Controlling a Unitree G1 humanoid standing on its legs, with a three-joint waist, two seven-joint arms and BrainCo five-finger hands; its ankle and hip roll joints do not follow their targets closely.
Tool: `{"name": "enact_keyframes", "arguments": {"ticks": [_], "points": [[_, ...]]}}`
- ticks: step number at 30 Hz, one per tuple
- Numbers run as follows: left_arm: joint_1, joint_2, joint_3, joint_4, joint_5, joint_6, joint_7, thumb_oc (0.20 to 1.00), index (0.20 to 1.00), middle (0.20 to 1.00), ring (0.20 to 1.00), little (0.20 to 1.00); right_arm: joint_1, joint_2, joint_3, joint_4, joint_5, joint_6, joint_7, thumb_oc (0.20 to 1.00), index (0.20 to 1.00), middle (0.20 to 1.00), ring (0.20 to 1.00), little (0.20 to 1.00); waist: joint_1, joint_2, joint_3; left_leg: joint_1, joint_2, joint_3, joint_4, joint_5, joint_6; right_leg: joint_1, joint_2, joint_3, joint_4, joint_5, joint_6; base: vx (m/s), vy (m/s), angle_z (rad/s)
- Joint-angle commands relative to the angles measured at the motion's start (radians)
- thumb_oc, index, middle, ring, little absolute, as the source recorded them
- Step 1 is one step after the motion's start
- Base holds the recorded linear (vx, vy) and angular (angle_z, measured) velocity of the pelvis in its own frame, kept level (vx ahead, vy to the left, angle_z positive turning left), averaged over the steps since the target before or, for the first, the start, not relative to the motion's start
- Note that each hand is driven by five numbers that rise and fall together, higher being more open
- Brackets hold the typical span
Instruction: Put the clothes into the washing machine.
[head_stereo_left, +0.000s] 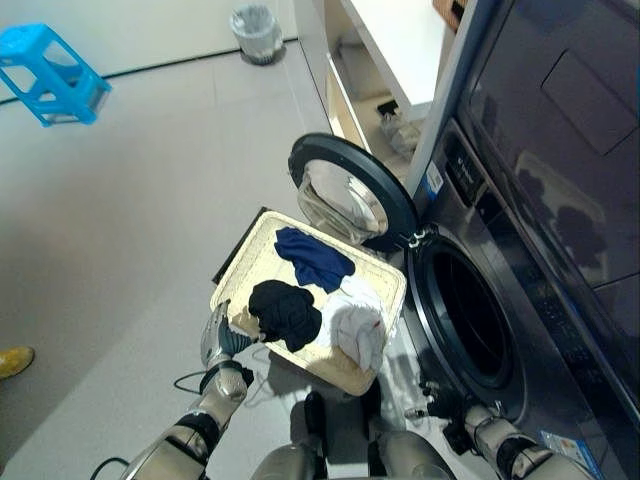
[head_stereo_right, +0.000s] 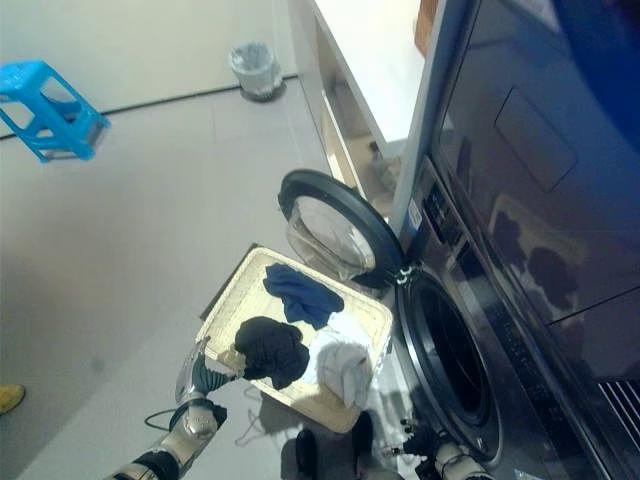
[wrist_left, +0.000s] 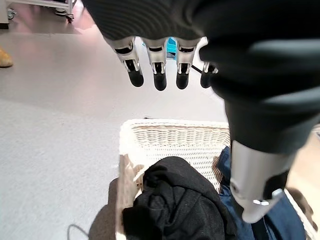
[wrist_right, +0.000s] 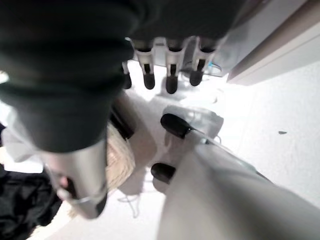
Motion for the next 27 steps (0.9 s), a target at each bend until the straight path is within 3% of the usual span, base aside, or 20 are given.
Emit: {"name": "enact_keyframes", "arguments": {"ticks": [1,6,13,14,16,17,19,23,27], "points": [[-0.072,0.031,-0.025,0.016,0.081,0.020,0.026,1.000,1.000,1.000,1.000,1.000,-0.038,0.011,0.051,-0.026,0.070,-0.030,-0.031,1.000,1.000,1.000,1.000,1.000,-0.011,-0.026,0.008,-0.053,-0.023,-0.022,0.048,-0.029,-0.019,-0.018,-0.037,0.046,0.063,-0.045,0.110,-0.06,0.076,-0.18],[-0.190,0.062,-0.058,0.043,0.076,0.067,-0.045,1.000,1.000,1.000,1.000,1.000,-0.116,0.016,0.074,-0.048,0.086,-0.023,-0.054,1.000,1.000,1.000,1.000,1.000,-0.023,-0.036,0.081,-0.136,-0.019,0.001,0.073,-0.014,-0.024,-0.119,-0.041,0.061,0.102,-0.029,0.118,-0.07,0.077,-0.17],[-0.219,0.073,-0.067,0.048,0.073,0.084,-0.059,1.000,1.000,1.000,1.000,1.000,-0.131,0.014,0.077,-0.054,0.087,-0.022,-0.056,1.000,1.000,1.000,1.000,1.000,-0.027,-0.039,0.097,-0.155,-0.018,0.005,0.081,-0.009,-0.025,-0.142,-0.040,0.064,0.114,-0.027,0.119,-0.03,0.033,-0.08],[-0.314,0.110,-0.101,0.072,0.054,0.146,-0.090,1.000,1.000,1.000,1.000,1.000,-0.168,0.010,0.107,-0.092,0.124,-0.021,-0.073,1.000,1.000,1.000,1.000,1.000,-0.046,-0.055,0.099,-0.270,-0.012,0.016,0.115,0.008,-0.034,-0.262,-0.033,0.068,0.151,-0.013,0.118,-0.05,0.083,-0.09],[-0.314,0.110,-0.101,0.072,0.054,0.146,-0.090,1.000,1.000,1.000,1.000,1.000,-0.168,0.010,0.107,-0.092,0.124,-0.021,-0.073,1.000,1.000,1.000,1.000,1.000,-0.046,-0.055,0.099,-0.270,-0.012,0.016,0.115,0.008,-0.034,-0.262,-0.033,0.068,0.151,-0.013,0.118,-0.05,0.041,-0.13],[-0.398,0.140,-0.127,0.092,0.001,0.207,-0.142,1.000,1.000,1.000,1.000,1.000,-0.186,0.002,0.130,-0.133,0.140,-0.020,-0.081,1.000,1.000,1.000,1.000,1.000,-0.065,-0.070,0.099,-0.362,-0.014,0.019,0.155,0.011,-0.041,-0.347,-0.025,0.067,0.161,0.000,0.113,-0.04,-0.001,-0.17],[-0.398,0.140,-0.127,0.092,0.001,0.207,-0.142,1.000,1.000,1.000,1.000,1.000,-0.186,0.002,0.130,-0.133,0.140,-0.020,-0.081,1.000,1.000,1.000,1.000,1.000,-0.065,-0.070,0.099,-0.362,-0.014,0.019,0.155,0.011,-0.041,-0.347,-0.025,0.067,0.161,0.000,0.113,-0.04,-0.009,-0.11],[-0.512,0.171,-0.169,0.140,-0.036,0.280,-0.243,1.000,1.000,1.000,1.000,1.000,-0.220,-0.031,0.159,-0.197,0.202,-0.052,-0.107,1.000,1.000,1.000,1.000,1.000,-0.093,-0.102,0.099,-0.561,-0.021,0.001,0.296,-0.012,-0.052,-0.511,-0.024,0.070,0.196,0.022,0.104,-0.03,-0.020,-0.06],[-0.547,0.180,-0.180,0.154,-0.047,0.288,-0.241,1.000,1.000,1.000,1.000,1.000,-0.220,-0.044,0.167,-0.240,0.229,-0.075,-0.113,1.000,1.000,1.000,1.000,1.000,-0.108,-0.115,0.099,-0.626,-0.018,0.004,0.326,-0.017,-0.055,-0.572,-0.025,0.070,0.201,0.037,0.103,0.01,-0.021,-0.28]]}}
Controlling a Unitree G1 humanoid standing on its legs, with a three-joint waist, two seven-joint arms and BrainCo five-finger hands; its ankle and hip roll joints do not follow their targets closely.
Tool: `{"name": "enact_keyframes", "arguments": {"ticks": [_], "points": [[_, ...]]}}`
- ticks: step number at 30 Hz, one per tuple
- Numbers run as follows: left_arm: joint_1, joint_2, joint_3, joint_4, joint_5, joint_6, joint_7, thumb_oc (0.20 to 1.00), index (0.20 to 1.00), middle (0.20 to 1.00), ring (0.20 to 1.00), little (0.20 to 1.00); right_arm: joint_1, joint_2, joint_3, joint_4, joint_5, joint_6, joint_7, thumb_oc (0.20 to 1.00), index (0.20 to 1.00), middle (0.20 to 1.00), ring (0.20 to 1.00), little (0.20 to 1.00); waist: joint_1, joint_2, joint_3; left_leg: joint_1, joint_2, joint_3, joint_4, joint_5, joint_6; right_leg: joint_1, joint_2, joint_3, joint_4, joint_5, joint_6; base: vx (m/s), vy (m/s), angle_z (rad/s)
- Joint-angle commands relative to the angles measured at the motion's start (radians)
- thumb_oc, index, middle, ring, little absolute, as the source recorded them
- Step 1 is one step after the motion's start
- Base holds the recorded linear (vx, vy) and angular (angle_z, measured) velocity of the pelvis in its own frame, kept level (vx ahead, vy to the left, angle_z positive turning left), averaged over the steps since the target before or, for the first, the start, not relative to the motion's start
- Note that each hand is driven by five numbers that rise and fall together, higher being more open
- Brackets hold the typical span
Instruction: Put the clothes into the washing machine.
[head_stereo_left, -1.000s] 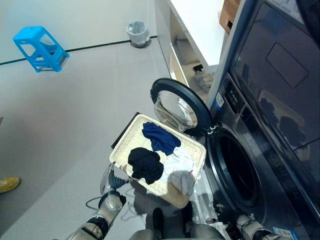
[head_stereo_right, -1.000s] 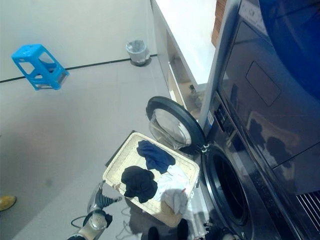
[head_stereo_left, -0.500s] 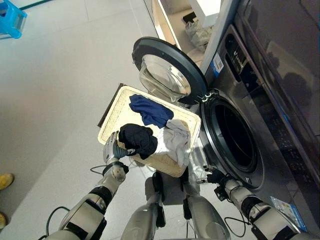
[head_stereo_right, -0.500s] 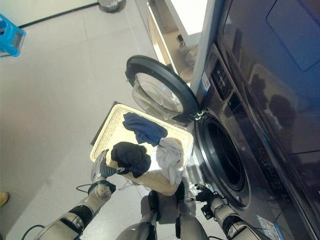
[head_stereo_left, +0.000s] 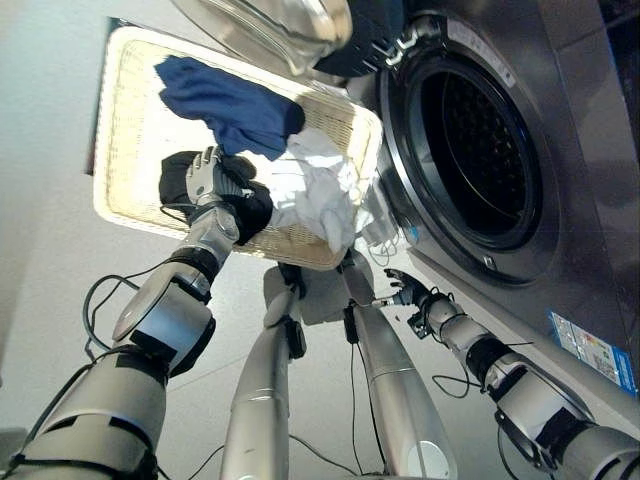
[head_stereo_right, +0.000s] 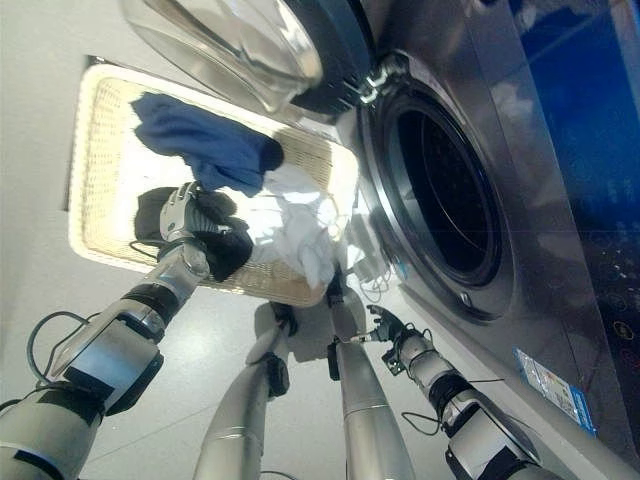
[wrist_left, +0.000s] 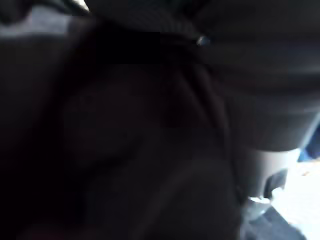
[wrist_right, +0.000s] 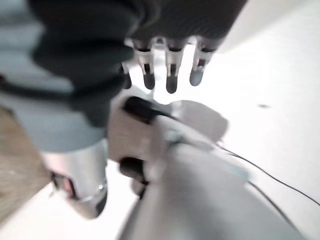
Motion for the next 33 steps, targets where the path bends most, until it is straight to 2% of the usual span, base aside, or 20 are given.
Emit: {"name": "enact_keyframes", "arguments": {"ticks": [1,4,9,10,11,13,16,19,21,26,33], "points": [[0.110,-0.013,0.031,-0.016,-0.029,0.015,-0.043,1.000,1.000,1.000,1.000,1.000,0.050,-0.008,-0.001,-0.094,0.061,-0.049,-0.014,1.000,1.000,1.000,1.000,1.000,0.021,-0.033,-0.041,0.035,-0.021,-0.058,-0.036,0.067,-0.075,0.066,-0.019,-0.036,-0.010,-0.019,0.093,0.02,-0.050,-0.10],[0.088,-0.008,0.024,-0.010,-0.035,0.037,-0.037,1.000,1.000,1.000,1.000,1.000,0.052,-0.016,0.003,-0.130,0.081,-0.048,-0.019,1.000,1.000,1.000,1.000,1.000,0.012,-0.042,-0.041,-0.007,-0.024,-0.063,-0.013,0.062,-0.077,0.027,-0.021,-0.038,-0.007,-0.010,0.094,0.02,-0.034,0.11],[0.047,0.001,0.002,0.051,0.037,0.213,-0.039,1.000,1.000,1.000,1.000,1.000,0.052,-0.028,0.005,-0.162,0.122,-0.060,-0.022,1.000,1.000,1.000,1.000,1.000,0.000,-0.055,-0.041,-0.078,-0.026,-0.085,0.035,0.046,-0.077,-0.046,-0.028,-0.040,0.007,-0.001,0.097,0.02,-0.028,0.05],[0.043,0.003,-0.007,0.062,0.052,0.229,-0.044,1.000,1.000,1.000,1.000,1.000,0.052,-0.029,0.005,-0.163,0.125,-0.063,-0.021,1.000,1.000,1.000,1.000,1.000,-0.002,-0.057,-0.041,-0.084,-0.025,-0.087,0.040,0.043,-0.078,-0.052,-0.029,-0.041,0.010,-0.001,0.097,0.02,-0.035,-0.02],[0.034,0.008,-0.028,0.079,0.097,0.280,-0.069,1.000,1.000,1.000,1.000,1.000,0.050,-0.035,0.007,-0.171,0.137,-0.065,-0.022,1.000,1.000,1.000,1.000,1.000,-0.004,-0.060,-0.041,-0.103,-0.024,-0.091,0.052,0.040,-0.079,-0.069,-0.032,-0.041,0.012,0.000,0.097,0.00,0.000,0.00],[0.030,0.010,-0.034,0.083,0.116,0.299,-0.084,1.000,1.000,1.000,1.000,1.000,0.049,-0.036,0.006,-0.173,0.138,-0.065,-0.021,1.000,1.000,1.000,1.000,1.000,-0.005,-0.060,-0.041,-0.107,-0.023,-0.092,0.054,0.040,-0.079,-0.073,-0.032,-0.041,0.013,0.000,0.097,0.00,0.000,0.00],[0.019,0.014,-0.100,0.101,0.212,0.462,-0.192,1.000,1.000,1.000,1.000,1.000,0.046,-0.047,0.005,-0.175,0.150,-0.069,-0.015,1.000,1.000,1.000,1.000,1.000,-0.011,-0.062,-0.041,-0.132,-0.021,-0.100,0.069,0.036,-0.082,-0.101,-0.037,-0.046,0.022,0.004,0.100,0.00,0.000,0.00],[0.016,0.016,-0.116,0.111,0.228,0.492,-0.233,1.000,1.000,1.000,1.000,1.000,0.042,-0.053,0.004,-0.170,0.151,-0.071,-0.009,1.000,1.000,1.000,1.000,1.000,-0.012,-0.059,-0.041,-0.133,-0.022,-0.102,0.066,0.037,-0.083,-0.104,-0.038,-0.048,0.021,0.004,0.099,0.00,0.000,-0.03],[0.021,0.010,-0.121,0.120,0.267,0.538,-0.297,1.000,1.000,1.000,1.000,1.000,0.038,-0.059,-0.004,-0.162,0.142,-0.070,0.002,1.000,1.000,1.000,1.000,1.000,-0.011,-0.055,-0.041,-0.134,-0.023,-0.108,0.063,0.041,-0.084,-0.106,-0.039,-0.050,0.023,0.003,0.098,0.00,0.002,-0.12],[0.022,-0.004,-0.095,0.148,0.226,0.525,-0.270,1.000,1.000,1.000,1.000,1.000,0.021,-0.052,-0.010,-0.128,0.141,-0.077,0.015,1.000,1.000,1.000,1.000,1.000,-0.004,-0.048,-0.041,-0.127,-0.024,-0.117,0.054,0.050,-0.091,-0.098,-0.043,-0.058,0.021,-0.002,0.094,0.00,0.001,-0.04],[0.046,0.001,-0.092,0.155,0.296,0.560,-0.375,1.000,1.000,1.000,1.000,1.000,0.005,-0.055,-0.017,-0.108,0.137,-0.060,0.021,1.000,1.000,1.000,1.000,1.000,0.011,-0.035,-0.041,-0.116,-0.022,-0.124,0.032,0.071,-0.100,-0.085,-0.049,-0.075,0.012,-0.005,0.090,0.00,0.003,0.02]]}}
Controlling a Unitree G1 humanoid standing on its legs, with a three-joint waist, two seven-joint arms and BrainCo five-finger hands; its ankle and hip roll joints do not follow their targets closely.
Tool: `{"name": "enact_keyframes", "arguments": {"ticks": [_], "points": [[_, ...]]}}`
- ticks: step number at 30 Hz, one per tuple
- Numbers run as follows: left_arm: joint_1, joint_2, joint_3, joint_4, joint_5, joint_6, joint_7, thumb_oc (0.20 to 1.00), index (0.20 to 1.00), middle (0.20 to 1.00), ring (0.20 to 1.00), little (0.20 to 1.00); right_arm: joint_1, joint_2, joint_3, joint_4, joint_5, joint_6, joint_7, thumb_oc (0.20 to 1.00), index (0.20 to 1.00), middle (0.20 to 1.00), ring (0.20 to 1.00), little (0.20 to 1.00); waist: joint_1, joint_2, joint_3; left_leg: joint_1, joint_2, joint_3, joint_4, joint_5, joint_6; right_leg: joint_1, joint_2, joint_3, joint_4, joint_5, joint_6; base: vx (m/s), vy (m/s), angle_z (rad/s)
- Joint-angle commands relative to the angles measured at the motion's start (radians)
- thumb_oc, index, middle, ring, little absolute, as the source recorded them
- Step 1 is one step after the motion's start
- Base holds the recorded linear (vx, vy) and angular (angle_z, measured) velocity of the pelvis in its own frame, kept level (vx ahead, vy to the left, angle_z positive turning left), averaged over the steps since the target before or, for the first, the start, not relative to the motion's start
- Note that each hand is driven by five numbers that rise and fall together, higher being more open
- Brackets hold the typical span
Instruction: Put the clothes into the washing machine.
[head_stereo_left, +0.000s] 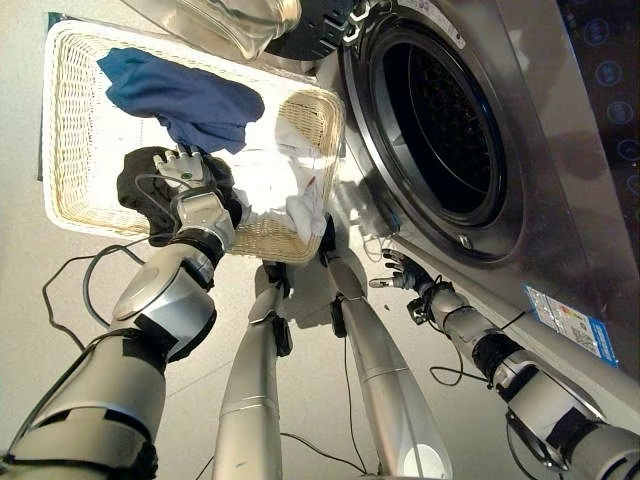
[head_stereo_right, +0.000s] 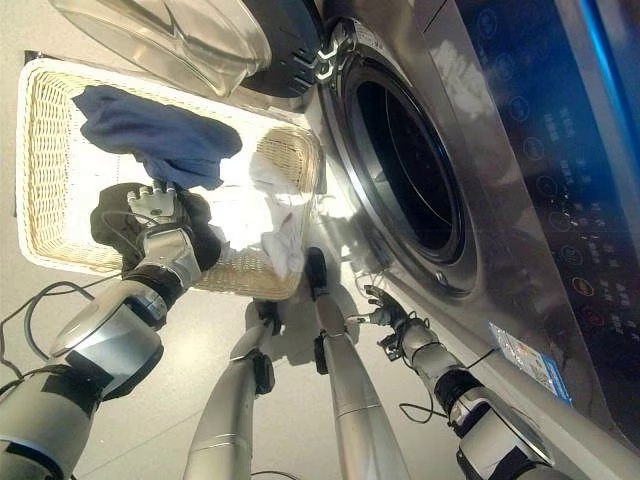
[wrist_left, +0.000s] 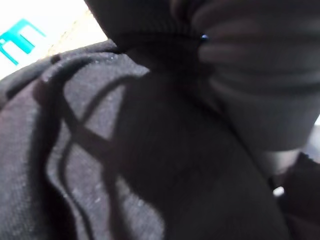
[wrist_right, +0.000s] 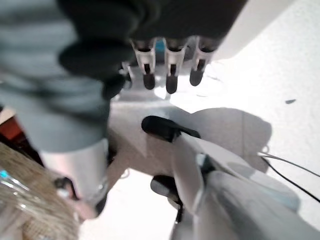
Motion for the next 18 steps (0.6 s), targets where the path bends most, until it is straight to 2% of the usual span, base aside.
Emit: {"name": "enact_keyframes", "arguments": {"ticks": [1,3,12,16,17,18], "points": [[0.177,0.028,0.103,0.153,-0.011,0.084,-0.180,1.000,1.000,1.000,1.000,1.000,0.036,-0.008,-0.026,0.007,0.006,-0.014,0.016,1.000,1.000,1.000,1.000,1.000,0.032,-0.011,-0.004,0.005,-0.012,-0.070,-0.002,0.053,-0.077,0.042,-0.040,-0.024,-0.026,-0.010,0.077,-0.01,0.031,0.01],[0.185,0.029,0.099,0.145,-0.004,0.098,-0.218,1.000,1.000,1.000,1.000,1.000,0.034,-0.015,-0.027,0.010,-0.004,0.000,0.018,1.000,1.000,1.000,1.000,1.000,0.036,-0.006,-0.004,0.012,-0.011,-0.070,-0.007,0.059,-0.079,0.049,-0.041,-0.028,-0.025,-0.015,0.075,0.00,0.000,0.00],[0.214,0.032,0.107,0.111,-0.058,0.132,-0.200,1.000,1.000,1.000,1.000,1.000,0.039,-0.026,-0.030,0.013,-0.020,0.023,0.018,1.000,1.000,1.000,1.000,1.000,0.053,0.017,-0.004,0.033,-0.002,-0.067,-0.047,0.090,-0.085,0.075,-0.038,-0.046,-0.025,-0.028,0.074,-0.01,0.008,0.05],[0.217,0.045,0.109,0.102,-0.042,0.159,-0.245,1.000,1.000,1.000,1.000,1.000,0.037,-0.038,-0.034,0.008,-0.017,0.027,0.024,1.000,1.000,1.000,1.000,1.000,0.059,0.022,-0.004,0.037,0.002,-0.065,-0.063,0.104,-0.087,0.083,-0.039,-0.056,-0.031,-0.026,0.075,-0.01,0.022,0.14],[0.218,0.049,0.109,0.103,-0.025,0.157,-0.279,0.467,0.467,0.467,0.467,0.467,0.036,-0.041,-0.033,0.006,-0.016,0.029,0.025,1.000,1.000,1.000,1.000,1.000,0.061,0.023,-0.004,0.040,0.003,-0.065,-0.073,0.109,-0.088,0.085,-0.039,-0.059,-0.035,-0.025,0.075,0.00,0.029,0.10],[0.219,0.049,0.107,0.102,-0.028,0.151,-0.283,0.209,0.209,0.209,0.209,0.209,0.035,-0.043,-0.033,0.006,-0.017,0.029,0.026,1.000,1.000,1.000,1.000,1.000,0.062,0.024,-0.004,0.040,0.004,-0.065,-0.076,0.111,-0.089,0.086,-0.038,-0.059,-0.036,-0.025,0.075,0.00,0.037,0.04]]}}
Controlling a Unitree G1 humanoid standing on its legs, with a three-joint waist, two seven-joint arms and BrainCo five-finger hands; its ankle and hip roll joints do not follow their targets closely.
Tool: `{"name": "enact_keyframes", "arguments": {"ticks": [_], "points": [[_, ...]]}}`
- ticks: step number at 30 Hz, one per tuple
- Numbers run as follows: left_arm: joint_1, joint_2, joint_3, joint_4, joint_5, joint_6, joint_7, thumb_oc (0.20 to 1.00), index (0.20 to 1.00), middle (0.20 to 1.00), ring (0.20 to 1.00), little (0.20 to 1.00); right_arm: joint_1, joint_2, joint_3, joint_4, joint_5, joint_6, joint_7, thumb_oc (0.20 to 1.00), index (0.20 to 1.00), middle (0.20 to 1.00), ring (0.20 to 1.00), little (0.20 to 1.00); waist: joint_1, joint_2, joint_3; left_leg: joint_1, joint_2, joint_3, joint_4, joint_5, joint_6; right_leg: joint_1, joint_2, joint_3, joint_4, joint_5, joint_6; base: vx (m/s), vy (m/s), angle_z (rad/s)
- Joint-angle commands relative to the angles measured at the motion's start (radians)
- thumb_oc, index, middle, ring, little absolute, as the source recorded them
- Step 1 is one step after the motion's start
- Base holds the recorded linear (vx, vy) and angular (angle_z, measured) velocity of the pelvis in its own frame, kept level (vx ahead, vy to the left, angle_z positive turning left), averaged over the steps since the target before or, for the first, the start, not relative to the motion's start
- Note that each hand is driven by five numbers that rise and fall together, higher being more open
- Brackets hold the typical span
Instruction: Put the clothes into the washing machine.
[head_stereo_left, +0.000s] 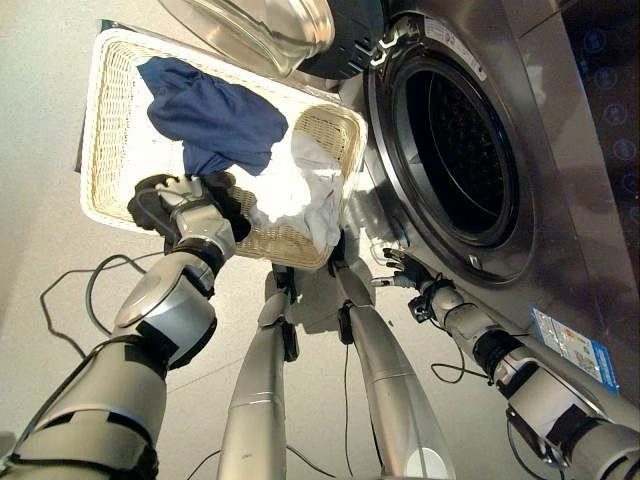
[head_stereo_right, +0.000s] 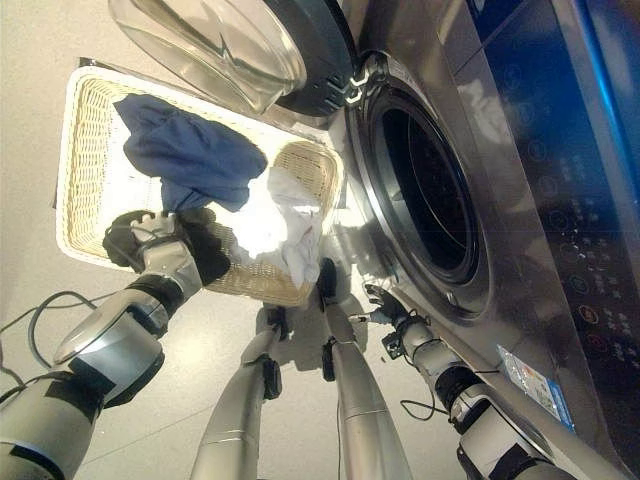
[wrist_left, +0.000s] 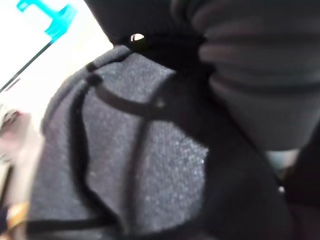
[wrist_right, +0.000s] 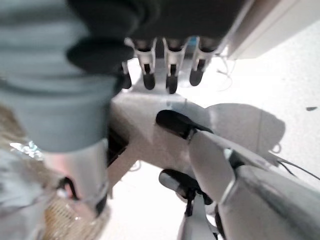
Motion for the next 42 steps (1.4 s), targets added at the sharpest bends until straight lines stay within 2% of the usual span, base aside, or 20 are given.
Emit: {"name": "enact_keyframes", "arguments": {"ticks": [1,5,12,13,14,16,18,19,21,22,25,28,31,34,36,37,40,42], "points": [[0.146,0.047,0.088,0.098,-0.037,0.076,-0.100,0.200,0.200,0.200,0.200,0.200,0.039,-0.027,-0.032,0.005,-0.008,0.005,0.009,1.000,1.000,1.000,1.000,1.000,0.000,0.018,0.001,-0.031,0.011,-0.026,-0.016,0.087,-0.065,0.026,-0.029,-0.011,-0.032,-0.010,0.132,0.00,0.000,0.00],[0.158,0.044,0.089,0.069,-0.044,0.071,-0.100,0.200,0.200,0.200,0.200,0.200,0.035,-0.033,-0.034,-0.012,0.017,0.006,0.007,1.000,1.000,1.000,1.000,1.000,0.009,0.018,0.001,-0.036,0.010,-0.037,-0.030,0.097,-0.063,0.022,-0.025,-0.011,-0.032,-0.010,0.133,0.00,0.015,0.03],[0.159,0.053,0.082,0.027,-0.086,0.017,0.005,0.200,0.200,0.200,0.200,0.200,0.036,-0.040,-0.038,-0.048,0.058,-0.004,0.005,1.000,1.000,1.000,1.000,1.000,0.015,0.012,0.001,-0.038,0.008,-0.049,-0.042,0.102,-0.060,0.018,-0.018,-0.005,-0.031,-0.013,0.134,0.00,0.007,0.01],[0.155,0.059,0.089,0.018,-0.148,-0.043,0.079,0.200,0.200,0.200,0.200,0.200,0.036,-0.041,-0.037,-0.059,0.071,-0.012,0.005,1.000,1.000,1.000,1.000,1.000,0.016,0.010,0.001,-0.040,0.008,-0.050,-0.046,0.105,-0.061,0.016,-0.016,-0.003,-0.033,-0.012,0.134,0.00,0.000,0.00],[0.155,0.060,0.090,0.017,-0.156,-0.052,0.089,0.200,0.200,0.200,0.200,0.200,0.036,-0.041,-0.037,-0.060,0.071,-0.012,0.004,1.000,1.000,1.000,1.000,1.000,0.016,0.010,0.001,-0.040,0.008,-0.050,-0.047,0.105,-0.061,0.016,-0.016,-0.003,-0.033,-0.012,0.134,0.00,0.000,0.00],[0.150,0.062,0.113,0.005,-0.312,-0.161,0.195,0.200,0.200,0.200,0.200,0.200,0.035,-0.044,-0.036,-0.070,0.072,-0.017,0.005,1.000,1.000,1.000,1.000,1.000,0.016,0.006,0.001,-0.041,0.008,-0.051,-0.049,0.106,-0.060,0.013,-0.015,-0.004,-0.032,-0.012,0.135,0.00,0.000,0.00],[0.140,0.058,0.186,-0.013,-0.507,-0.308,0.285,0.200,0.200,0.200,0.200,0.200,0.037,-0.035,-0.035,-0.082,0.079,-0.015,-0.006,1.000,1.000,1.000,1.000,1.000,0.019,0.003,0.001,-0.040,0.010,-0.051,-0.053,0.109,-0.060,0.013,-0.013,-0.004,-0.031,-0.014,0.135,0.00,0.000,0.00],[0.137,0.056,0.229,-0.012,-0.566,-0.406,0.323,0.200,0.200,0.200,0.200,0.200,0.041,-0.029,-0.036,-0.085,0.076,-0.017,-0.011,1.000,1.000,1.000,1.000,1.000,0.020,0.002,0.001,-0.036,0.010,-0.051,-0.059,0.109,-0.060,0.017,-0.011,-0.004,-0.032,-0.017,0.136,0.00,-0.025,0.03],[0.136,0.058,0.265,-0.025,-0.586,-0.458,0.344,0.200,0.200,0.200,0.200,0.200,0.046,-0.025,-0.038,-0.089,0.071,-0.018,-0.016,1.000,1.000,1.000,1.000,1.000,0.021,0.001,0.001,-0.035,0.011,-0.053,-0.062,0.110,-0.061,0.018,-0.010,-0.005,-0.034,-0.019,0.136,0.00,-0.019,0.10],[0.132,0.063,0.299,-0.052,-0.626,-0.556,0.373,0.200,0.200,0.200,0.200,0.200,0.053,-0.023,-0.041,-0.098,0.066,-0.014,-0.020,1.000,1.000,1.000,1.000,1.000,0.024,0.002,0.001,-0.030,0.012,-0.056,-0.073,0.112,-0.062,0.020,-0.008,-0.005,-0.038,-0.019,0.135,0.01,-0.023,0.15],[0.146,0.072,0.361,-0.146,-0.738,-0.711,0.402,0.200,0.200,0.200,0.200,0.200,0.070,-0.023,-0.044,-0.130,0.063,0.005,-0.035,1.000,1.000,1.000,1.000,1.000,0.033,0.003,0.001,-0.022,0.013,-0.062,-0.095,0.118,-0.063,0.024,-0.004,-0.008,-0.043,-0.019,0.136,0.01,-0.026,0.13],[0.197,0.048,0.426,-0.310,-0.955,-0.907,0.355,0.200,0.200,0.200,0.200,0.200,0.111,-0.012,-0.048,-0.169,0.057,0.008,-0.061,1.000,1.000,1.000,1.000,1.000,0.045,-0.003,0.001,-0.020,0.013,-0.072,-0.109,0.118,-0.064,0.025,0.001,-0.012,-0.046,-0.021,0.137,0.01,-0.060,0.15],[0.229,0.027,0.451,-0.399,-1.058,-1.005,0.312,0.200,0.200,0.200,0.200,0.200,0.135,-0.001,-0.057,-0.191,0.050,0.010,-0.074,1.000,1.000,1.000,1.000,1.000,0.049,-0.006,0.001,-0.018,0.013,-0.074,-0.112,0.114,-0.063,0.027,0.002,-0.018,-0.045,-0.022,0.138,0.00,-0.064,0.09],[0.268,0.005,0.470,-0.501,-1.097,-1.105,0.309,0.200,0.200,0.200,0.200,0.200,0.159,0.008,-0.076,-0.217,0.048,0.006,-0.084,1.000,1.000,1.000,1.000,1.000,0.056,-0.011,0.001,-0.019,0.016,-0.071,-0.113,0.108,-0.065,0.028,-0.002,-0.033,-0.046,-0.022,0.141,-0.01,-0.086,0.18],[0.274,0.002,0.476,-0.517,-1.093,-1.120,0.305,0.200,0.200,0.200,0.200,0.200,0.162,0.011,-0.081,-0.220,0.047,0.004,-0.086,1.000,1.000,1.000,1.000,1.000,0.057,-0.010,0.001,-0.017,0.017,-0.071,-0.116,0.107,-0.065,0.030,-0.003,-0.036,-0.047,-0.022,0.141,-0.01,-0.041,0.14],[0.283,-0.001,0.487,-0.551,-1.078,-1.153,0.301,0.200,0.200,0.200,0.200,0.200,0.171,0.011,-0.090,-0.225,0.043,-0.008,-0.089,1.000,1.000,1.000,1.000,1.000,0.060,-0.008,0.001,-0.015,0.017,-0.069,-0.126,0.107,-0.066,0.032,-0.004,-0.041,-0.053,-0.022,0.142,-0.01,-0.027,0.06],[0.285,-0.001,0.490,-0.567,-1.084,-1.160,0.288,0.200,0.200,0.200,0.200,0.200,0.174,0.011,-0.095,-0.227,0.043,-0.016,-0.092,1.000,1.000,1.000,1.000,1.000,0.062,-0.005,0.001,-0.011,0.018,-0.067,-0.130,0.108,-0.066,0.034,-0.007,-0.044,-0.056,-0.022,0.143,0.00,-0.009,0.02],[0.301,-0.004,0.494,-0.602,-1.096,-1.178,0.253,0.200,0.200,0.200,0.200,0.200,0.184,0.005,-0.111,-0.252,0.059,-0.047,-0.105,1.000,1.000,1.000,1.000,1.000,0.065,-0.002,0.001,-0.010,0.014,-0.069,-0.123,0.099,-0.066,0.035,-0.013,-0.049,-0.056,-0.023,0.145,-0.01,-0.028,0.04]]}}
